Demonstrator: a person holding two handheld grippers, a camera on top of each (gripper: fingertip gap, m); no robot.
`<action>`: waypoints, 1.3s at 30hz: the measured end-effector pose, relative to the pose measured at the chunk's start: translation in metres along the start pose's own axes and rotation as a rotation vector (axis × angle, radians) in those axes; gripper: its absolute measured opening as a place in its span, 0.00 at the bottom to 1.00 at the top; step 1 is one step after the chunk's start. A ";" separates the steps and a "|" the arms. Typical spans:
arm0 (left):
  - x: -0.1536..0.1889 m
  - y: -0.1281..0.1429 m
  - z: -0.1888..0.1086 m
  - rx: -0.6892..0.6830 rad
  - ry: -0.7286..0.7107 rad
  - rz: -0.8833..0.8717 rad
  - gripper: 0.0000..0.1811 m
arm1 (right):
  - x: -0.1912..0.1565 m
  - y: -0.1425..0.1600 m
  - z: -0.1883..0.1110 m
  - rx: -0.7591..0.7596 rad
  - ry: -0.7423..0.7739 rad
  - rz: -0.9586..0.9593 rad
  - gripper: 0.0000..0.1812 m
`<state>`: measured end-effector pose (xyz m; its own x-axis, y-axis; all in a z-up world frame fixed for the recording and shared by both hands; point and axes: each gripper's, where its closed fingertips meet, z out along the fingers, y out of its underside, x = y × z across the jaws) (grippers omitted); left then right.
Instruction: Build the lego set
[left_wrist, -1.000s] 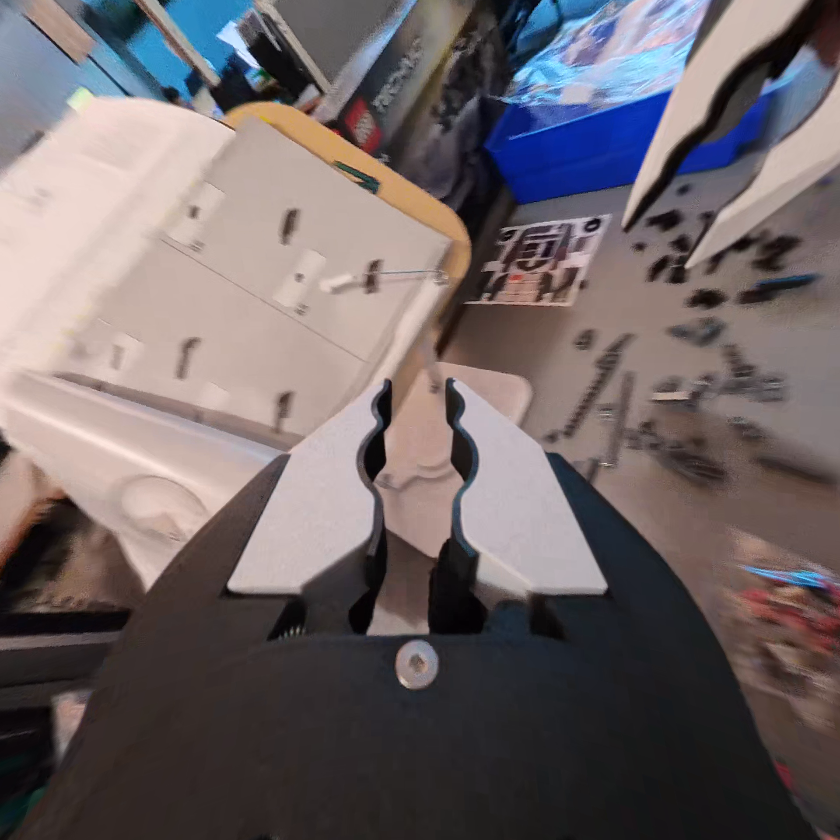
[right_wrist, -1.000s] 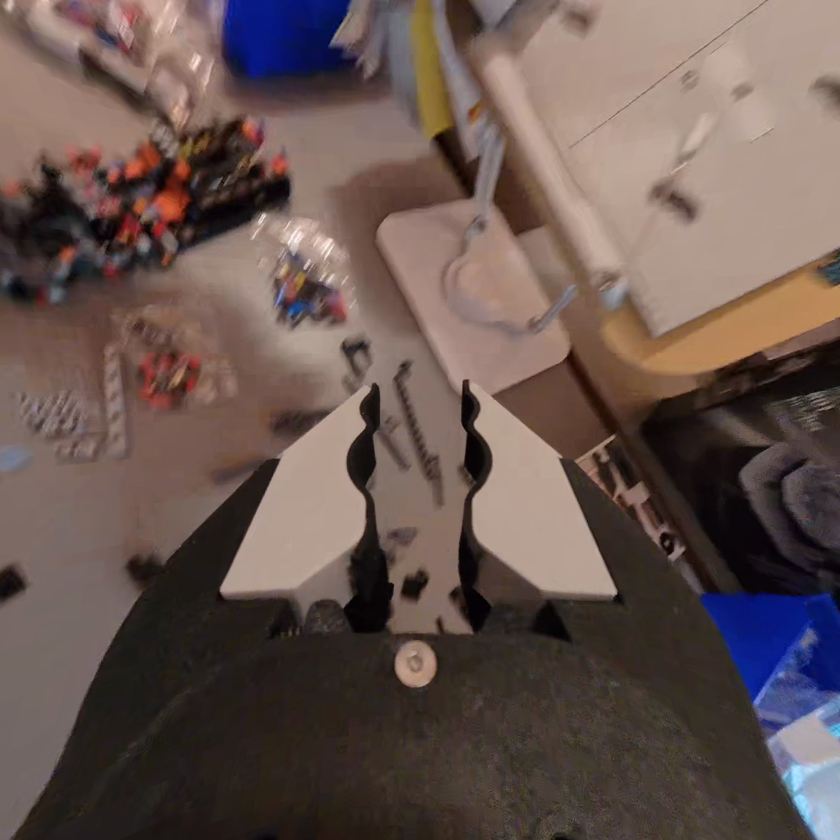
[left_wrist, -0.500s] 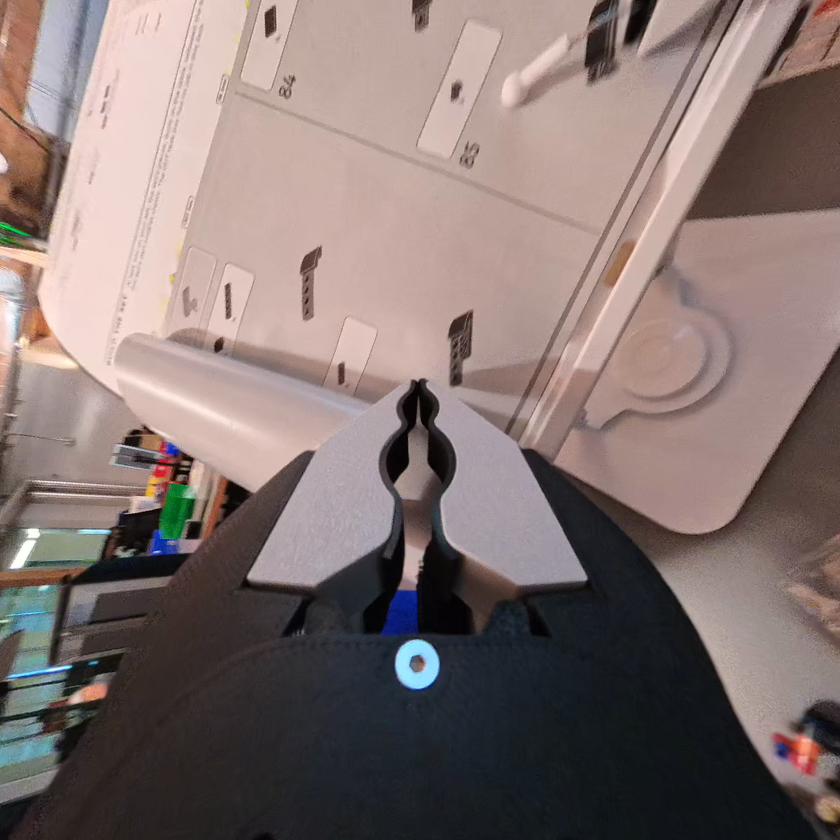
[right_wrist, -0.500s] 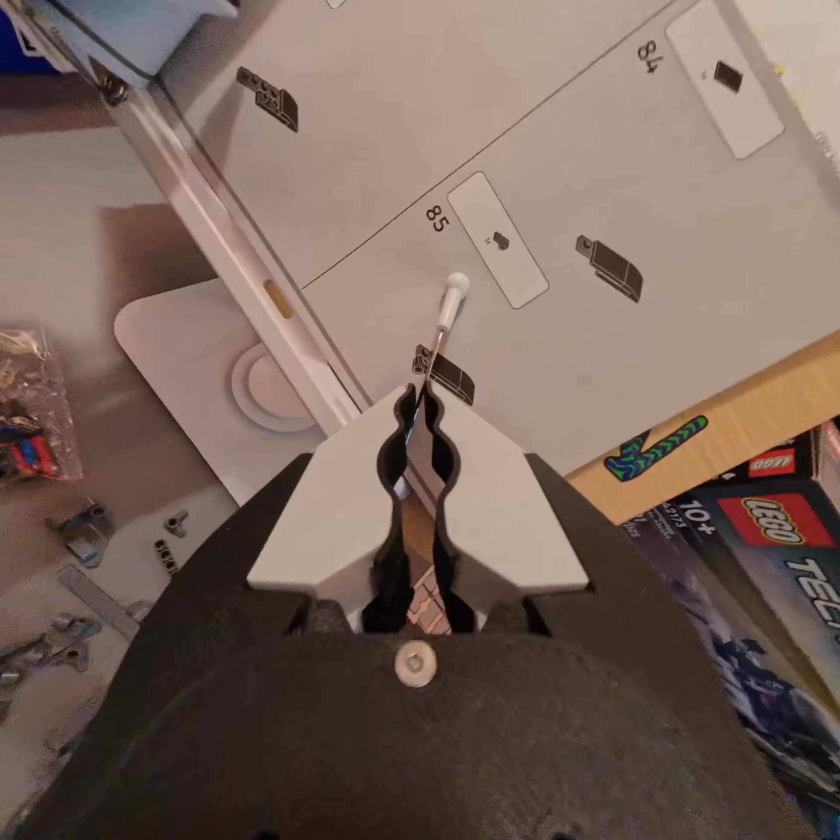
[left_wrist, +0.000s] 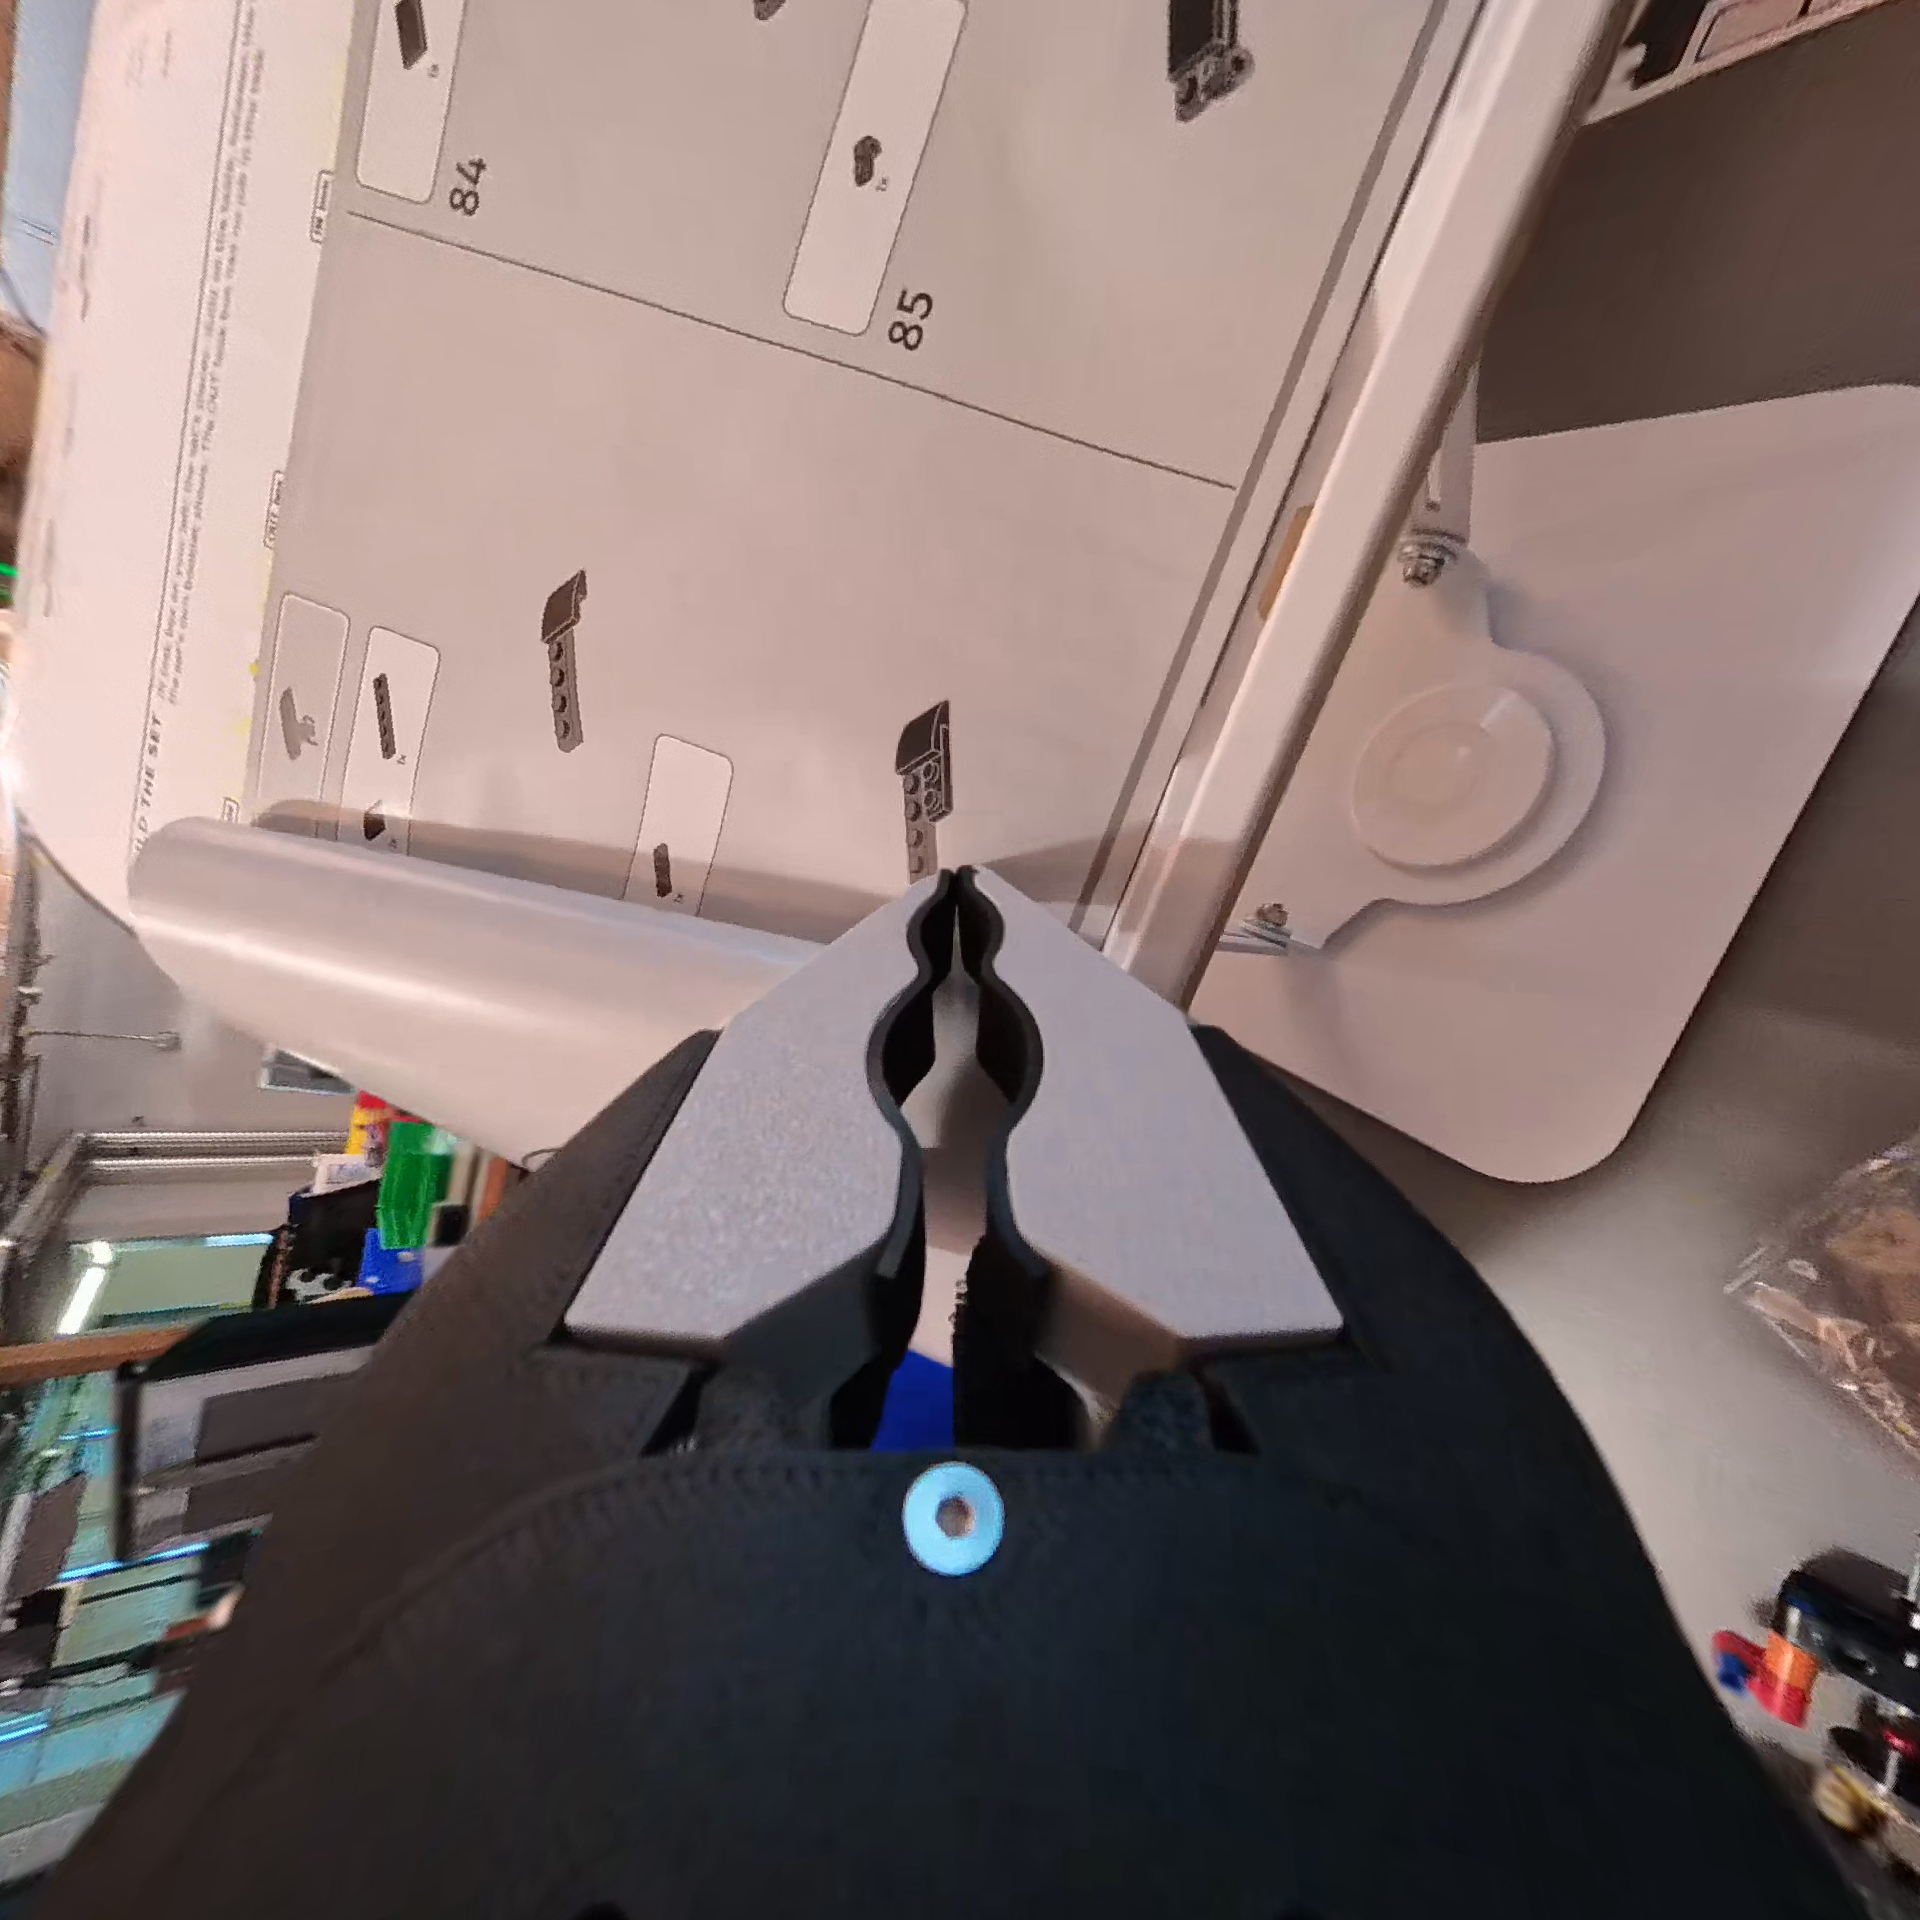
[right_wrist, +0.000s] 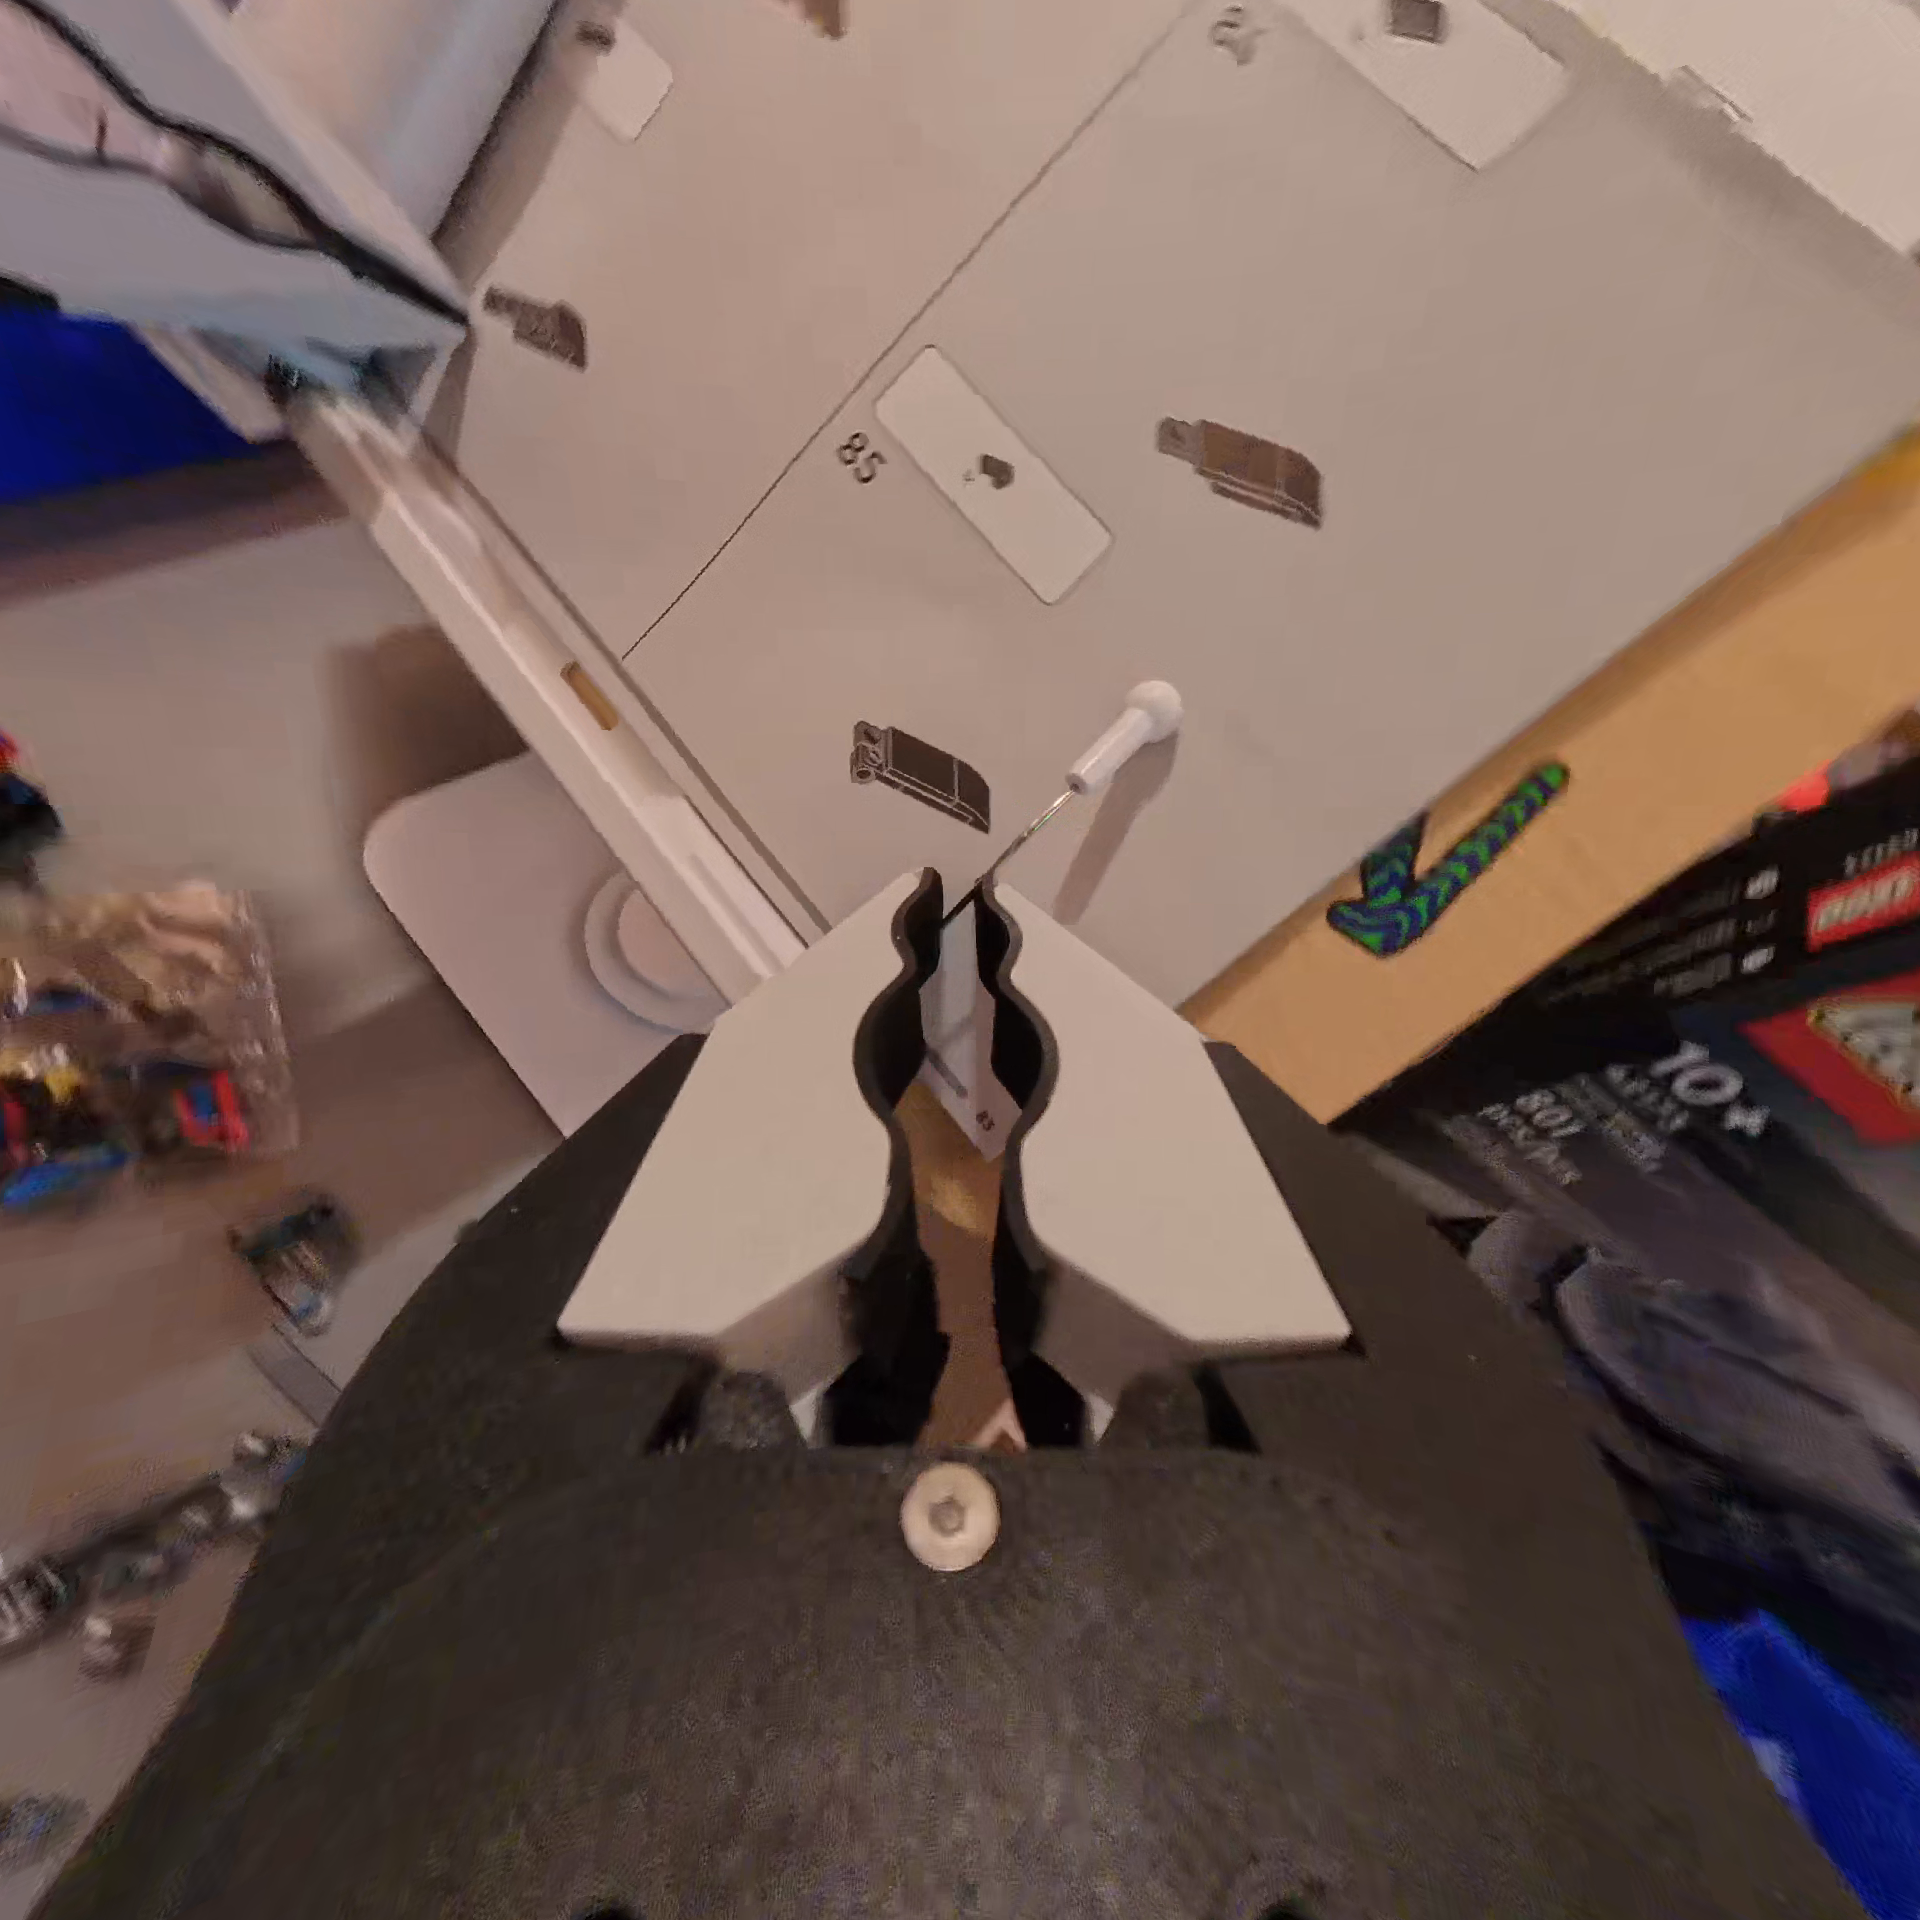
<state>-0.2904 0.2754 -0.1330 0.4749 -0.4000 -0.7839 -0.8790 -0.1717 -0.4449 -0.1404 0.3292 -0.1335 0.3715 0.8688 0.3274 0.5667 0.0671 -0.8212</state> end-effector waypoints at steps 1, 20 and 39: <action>-0.001 0.001 0.000 -0.001 0.008 -0.025 0.00 | 0.001 0.001 -0.002 0.032 0.016 0.060 0.02; -0.003 0.007 -0.003 0.061 0.027 -0.090 0.00 | 0.008 0.019 -0.017 0.352 -0.025 0.729 0.02; -0.006 0.013 -0.005 0.128 -0.024 -0.137 0.00 | 0.082 -0.090 0.007 0.055 0.172 -0.143 0.48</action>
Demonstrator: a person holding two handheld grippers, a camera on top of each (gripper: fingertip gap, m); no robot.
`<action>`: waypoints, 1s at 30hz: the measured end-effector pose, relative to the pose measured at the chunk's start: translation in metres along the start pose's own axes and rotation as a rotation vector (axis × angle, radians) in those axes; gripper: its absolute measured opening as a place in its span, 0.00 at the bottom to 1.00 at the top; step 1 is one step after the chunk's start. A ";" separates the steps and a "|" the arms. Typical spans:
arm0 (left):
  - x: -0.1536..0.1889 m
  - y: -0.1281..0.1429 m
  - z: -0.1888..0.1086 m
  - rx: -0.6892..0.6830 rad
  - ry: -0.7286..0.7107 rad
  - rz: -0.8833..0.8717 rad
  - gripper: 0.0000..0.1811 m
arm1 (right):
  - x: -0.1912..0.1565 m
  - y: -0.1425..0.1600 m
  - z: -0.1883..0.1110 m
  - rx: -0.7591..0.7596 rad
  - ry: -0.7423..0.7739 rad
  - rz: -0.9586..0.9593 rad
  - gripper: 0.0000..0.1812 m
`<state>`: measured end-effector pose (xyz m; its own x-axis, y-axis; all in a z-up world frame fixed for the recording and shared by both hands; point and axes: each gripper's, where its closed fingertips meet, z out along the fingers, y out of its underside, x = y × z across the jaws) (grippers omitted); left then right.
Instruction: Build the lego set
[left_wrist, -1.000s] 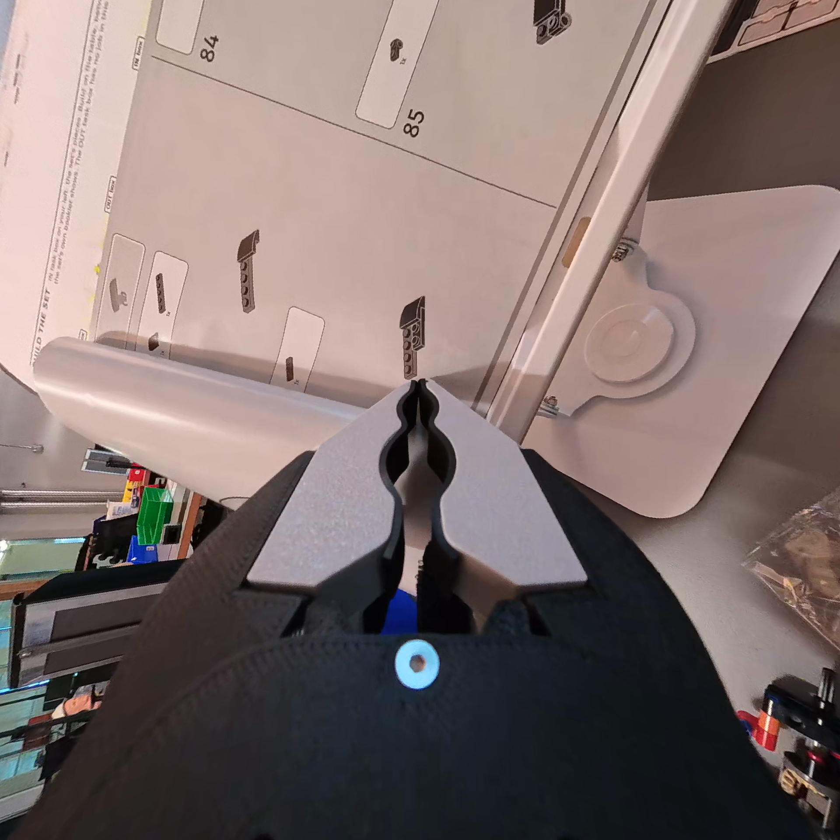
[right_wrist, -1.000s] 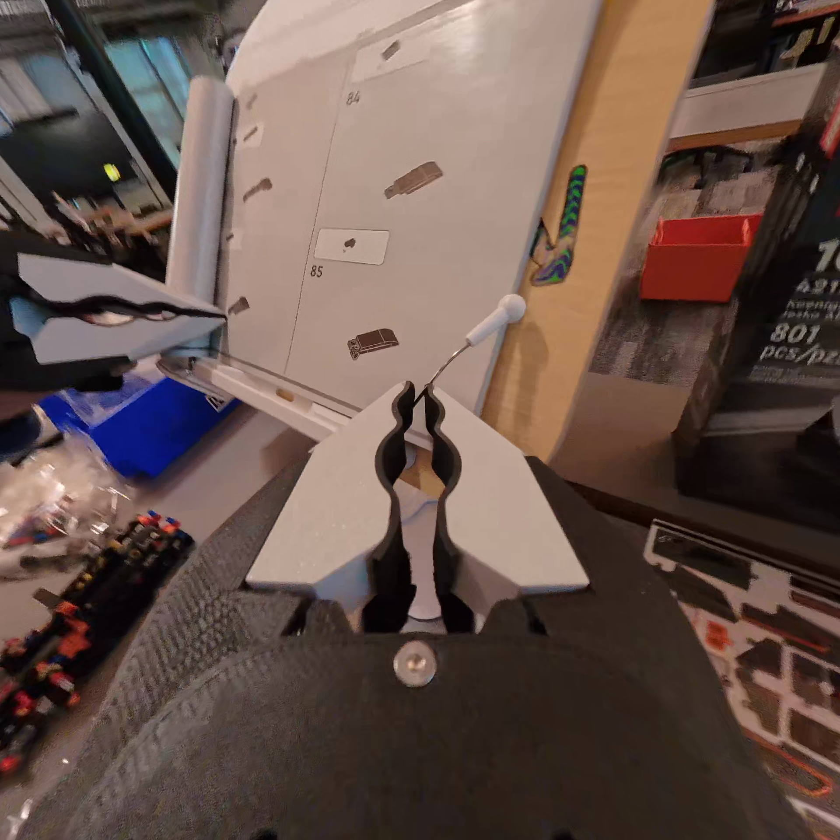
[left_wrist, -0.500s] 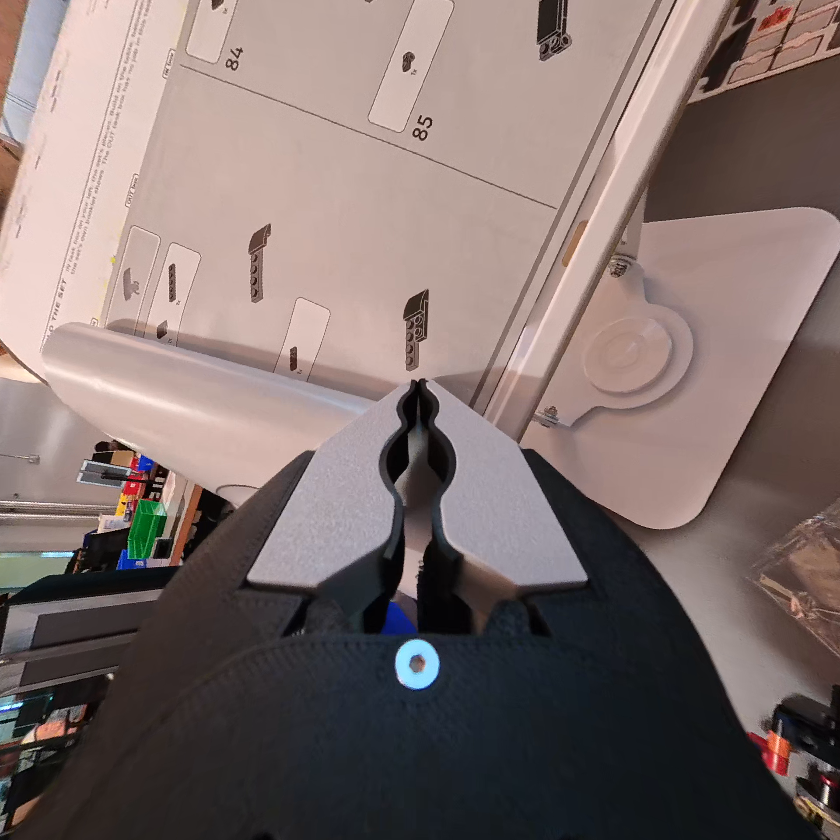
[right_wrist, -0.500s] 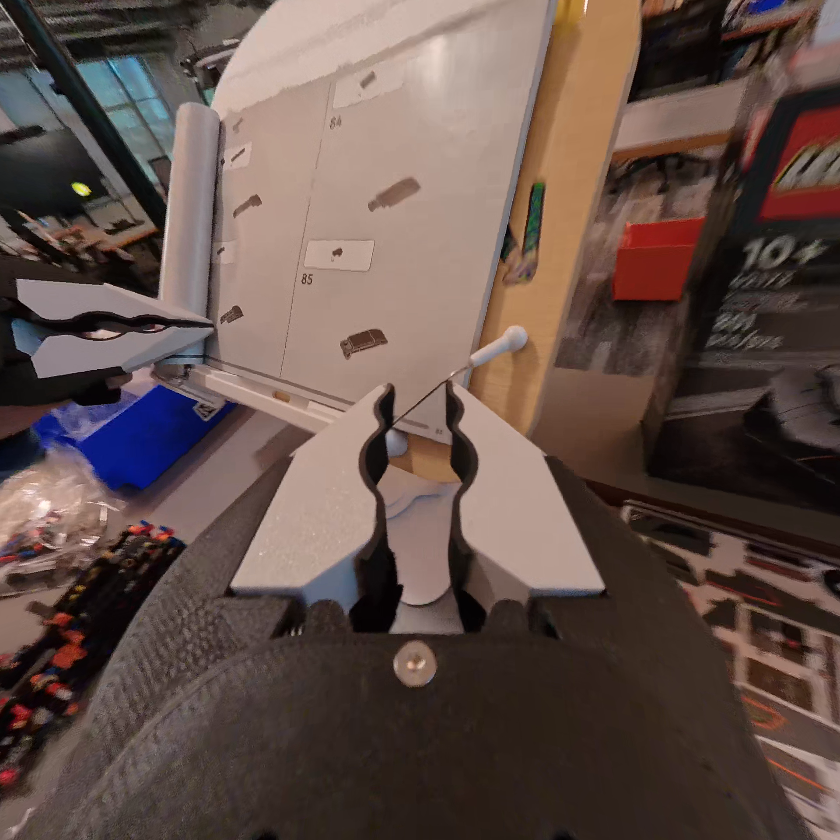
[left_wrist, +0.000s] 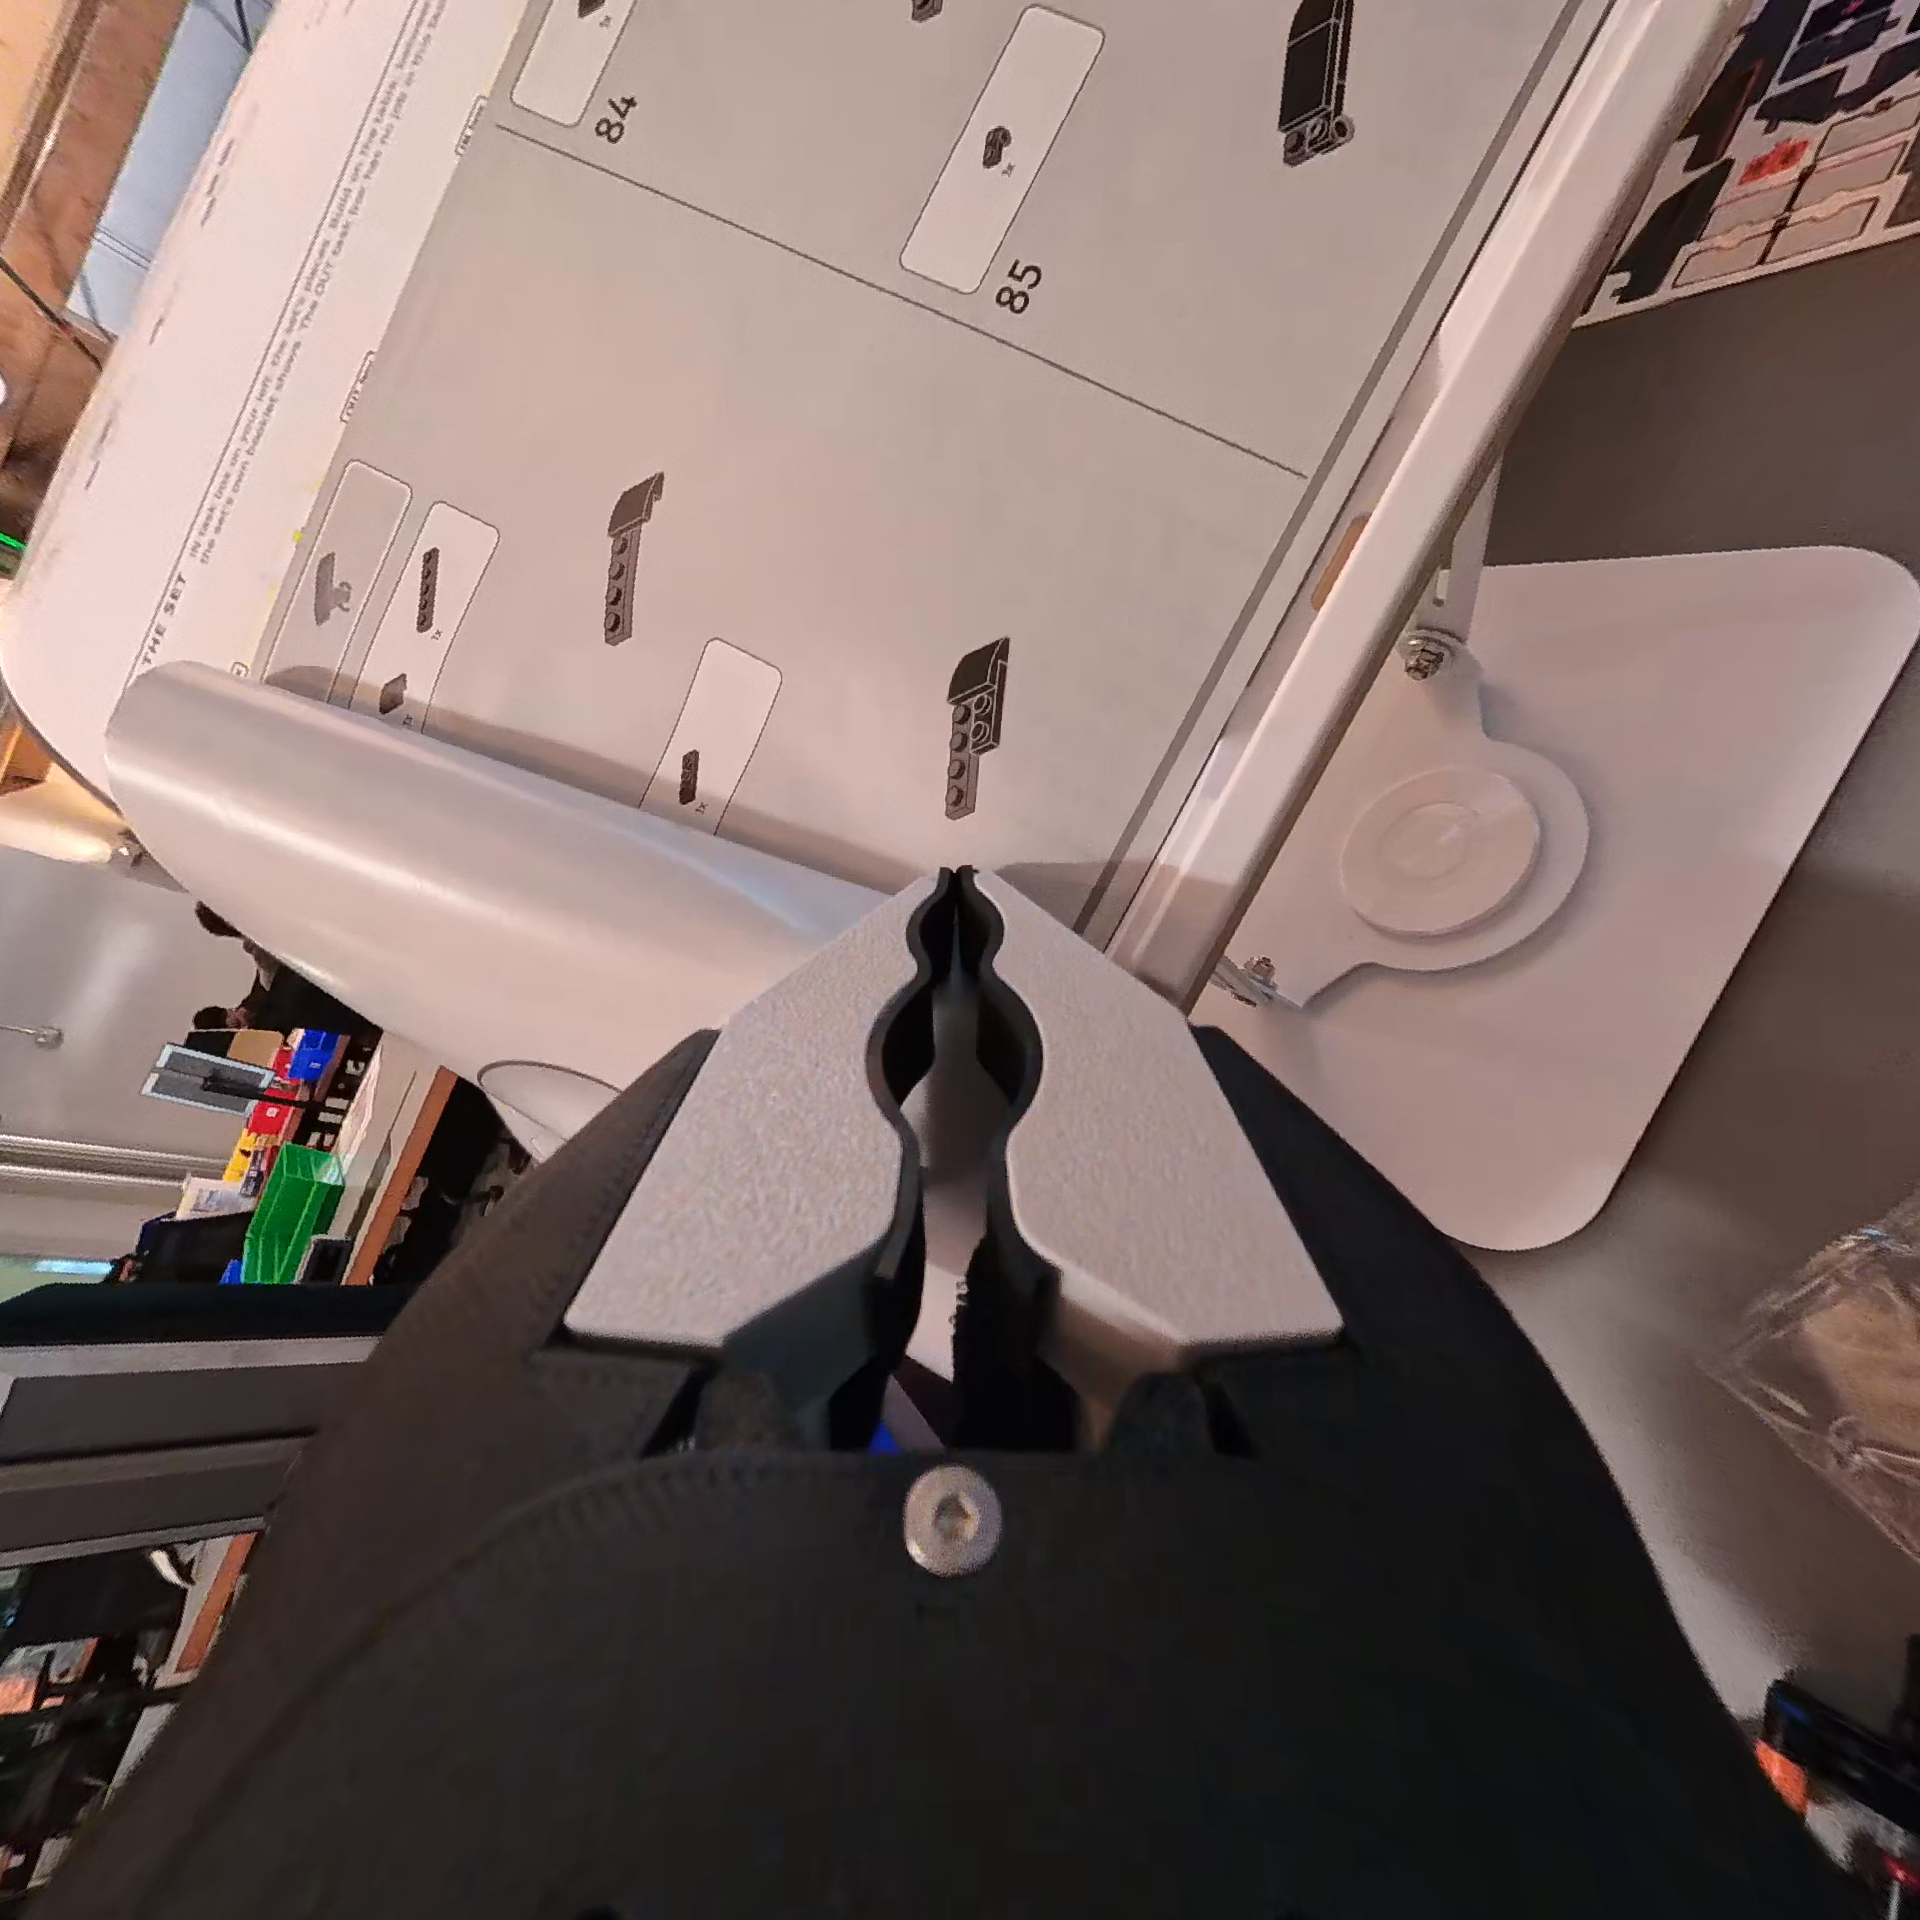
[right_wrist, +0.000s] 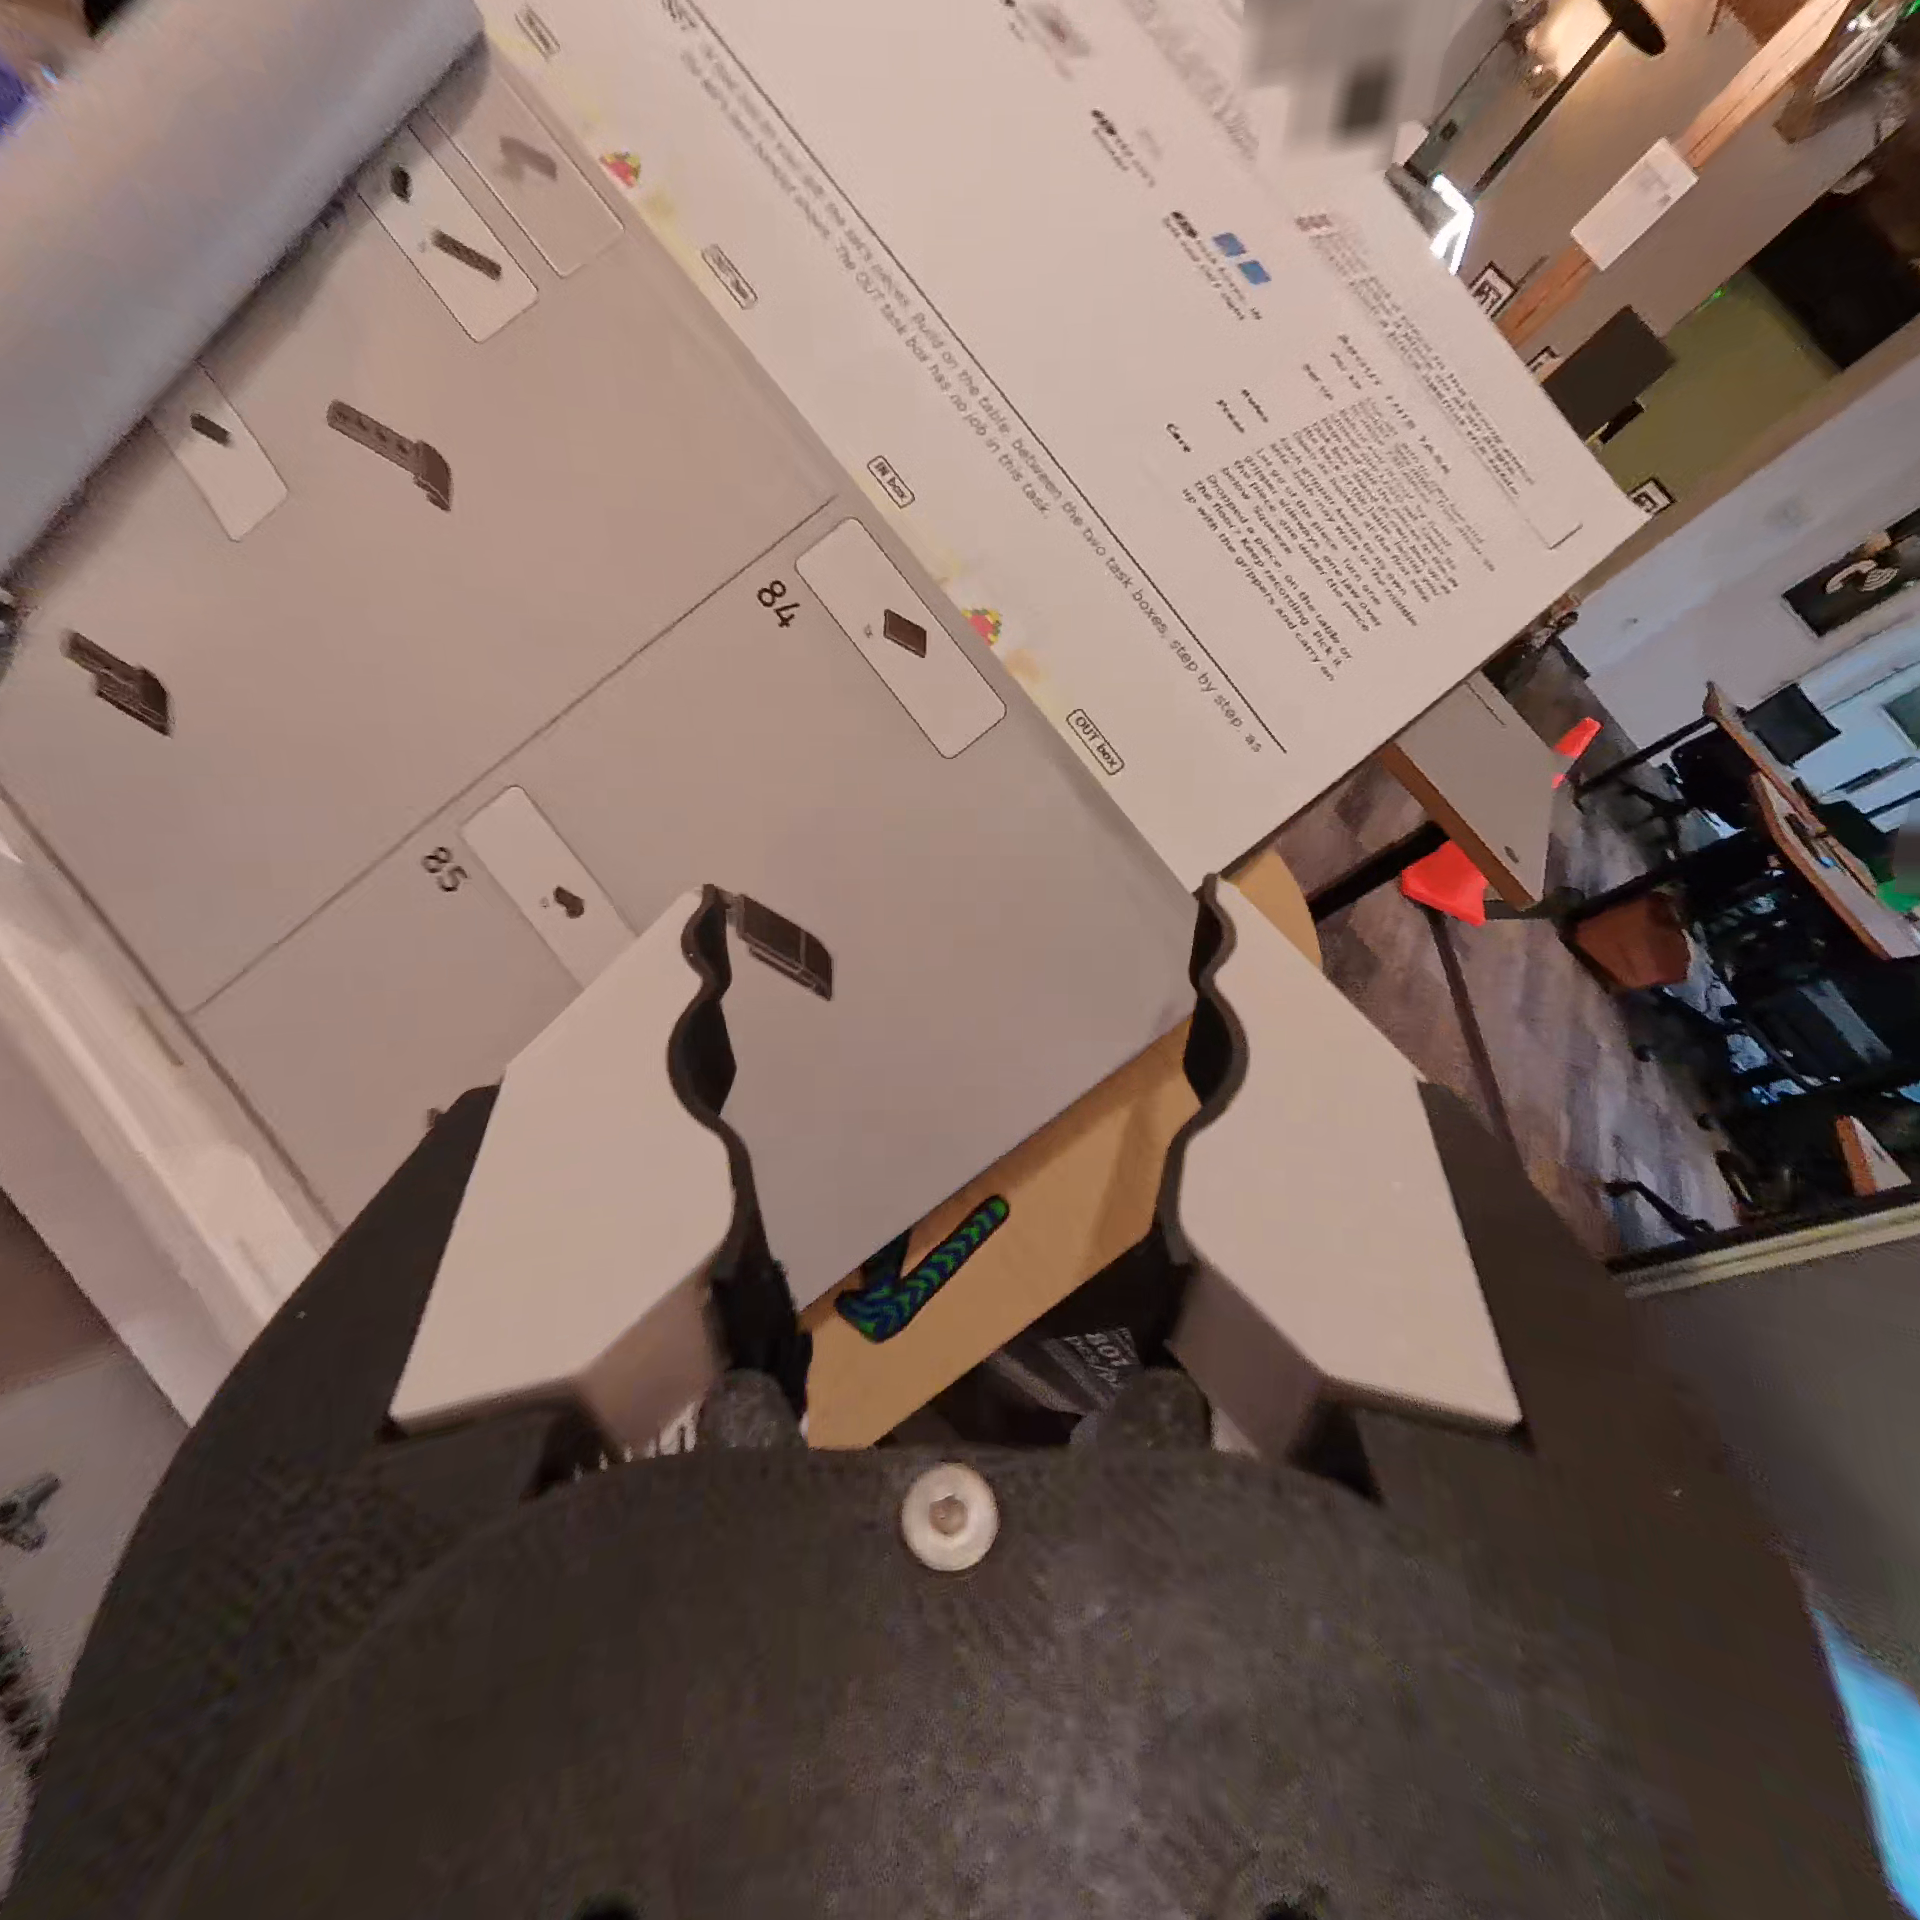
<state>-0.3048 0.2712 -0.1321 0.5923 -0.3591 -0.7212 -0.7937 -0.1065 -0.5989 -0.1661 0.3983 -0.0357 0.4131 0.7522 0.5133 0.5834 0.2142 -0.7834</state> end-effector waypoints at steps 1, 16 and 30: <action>0.000 0.000 0.000 0.005 -0.001 -0.001 0.00 | 0.002 0.002 0.006 -0.020 -0.002 -0.016 0.47; -0.001 0.003 -0.008 0.042 0.017 -0.052 0.00 | 0.003 0.012 0.020 -0.118 -0.024 -0.107 0.26; 0.004 0.003 -0.006 0.023 0.021 -0.013 0.00 | -0.019 -0.004 -0.008 -0.106 -0.130 -0.151 0.00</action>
